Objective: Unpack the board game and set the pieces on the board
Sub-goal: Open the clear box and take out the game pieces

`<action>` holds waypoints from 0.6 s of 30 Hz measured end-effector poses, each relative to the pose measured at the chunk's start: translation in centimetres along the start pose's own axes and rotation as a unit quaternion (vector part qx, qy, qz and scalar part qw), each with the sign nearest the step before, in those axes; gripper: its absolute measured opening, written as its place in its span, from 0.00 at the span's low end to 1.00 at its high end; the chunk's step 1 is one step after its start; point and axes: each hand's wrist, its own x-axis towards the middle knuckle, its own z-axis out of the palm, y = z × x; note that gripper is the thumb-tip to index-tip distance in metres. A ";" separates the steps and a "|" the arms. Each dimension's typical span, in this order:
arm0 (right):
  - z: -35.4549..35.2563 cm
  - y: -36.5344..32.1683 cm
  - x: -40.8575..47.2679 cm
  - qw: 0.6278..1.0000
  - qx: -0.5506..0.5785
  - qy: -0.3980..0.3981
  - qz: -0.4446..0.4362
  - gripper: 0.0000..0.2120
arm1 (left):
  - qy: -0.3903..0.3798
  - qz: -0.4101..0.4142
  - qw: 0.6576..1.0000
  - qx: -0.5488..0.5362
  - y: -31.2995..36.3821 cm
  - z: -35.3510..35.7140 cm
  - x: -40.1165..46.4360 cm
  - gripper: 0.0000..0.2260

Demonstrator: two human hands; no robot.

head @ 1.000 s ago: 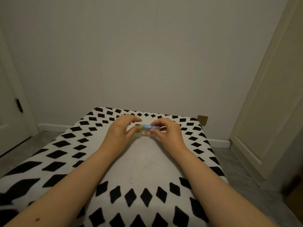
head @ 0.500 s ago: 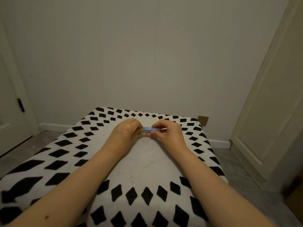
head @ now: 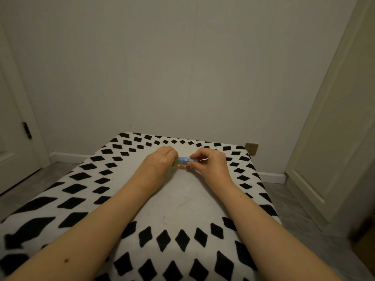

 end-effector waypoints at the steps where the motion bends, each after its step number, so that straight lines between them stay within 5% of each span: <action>1: 0.0 0.0 0.0 1.000 -0.002 -0.002 -0.001 0.05 | -0.001 0.000 1.000 -0.001 0.0 -0.1 0.0 0.13; 12: -0.5 0.2 0.2 1.000 -0.001 -0.013 -0.015 0.04 | 0.031 -0.047 0.993 -0.106 -0.3 -0.2 -0.4 0.05; 18: -0.6 0.1 0.2 0.981 -0.154 -0.035 -0.109 0.05 | 0.044 -0.081 0.985 -0.146 -0.3 -0.3 -0.4 0.06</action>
